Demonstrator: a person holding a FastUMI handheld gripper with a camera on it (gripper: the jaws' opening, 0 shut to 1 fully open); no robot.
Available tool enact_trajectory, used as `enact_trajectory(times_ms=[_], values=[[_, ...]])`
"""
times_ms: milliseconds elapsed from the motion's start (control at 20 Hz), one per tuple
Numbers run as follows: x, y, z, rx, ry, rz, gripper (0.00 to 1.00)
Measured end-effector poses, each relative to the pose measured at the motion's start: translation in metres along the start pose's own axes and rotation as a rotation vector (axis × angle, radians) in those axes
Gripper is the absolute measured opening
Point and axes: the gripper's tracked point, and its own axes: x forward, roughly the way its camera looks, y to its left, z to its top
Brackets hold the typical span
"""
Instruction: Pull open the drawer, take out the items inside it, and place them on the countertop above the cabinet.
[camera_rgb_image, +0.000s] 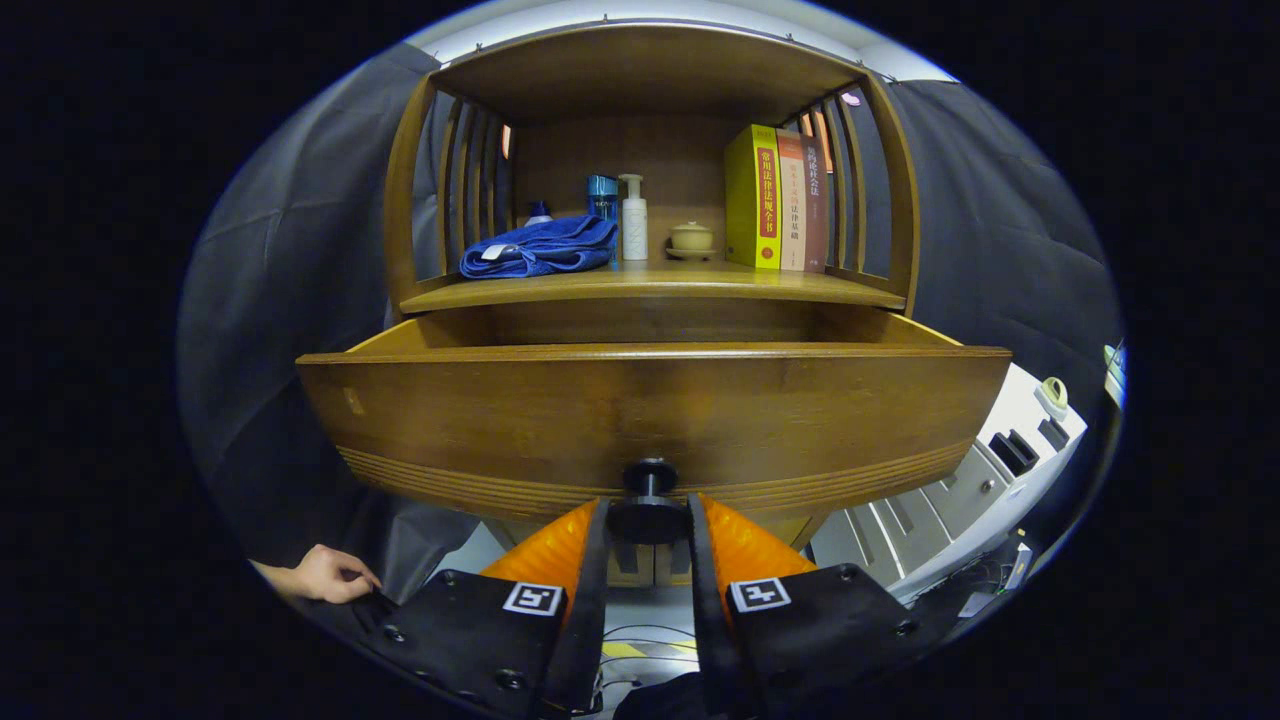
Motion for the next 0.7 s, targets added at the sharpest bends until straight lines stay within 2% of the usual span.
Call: enact_trajectory(times_ms=[700], values=[[-0.032,0.002,-0.028,0.024,0.035,0.01,0.47]])
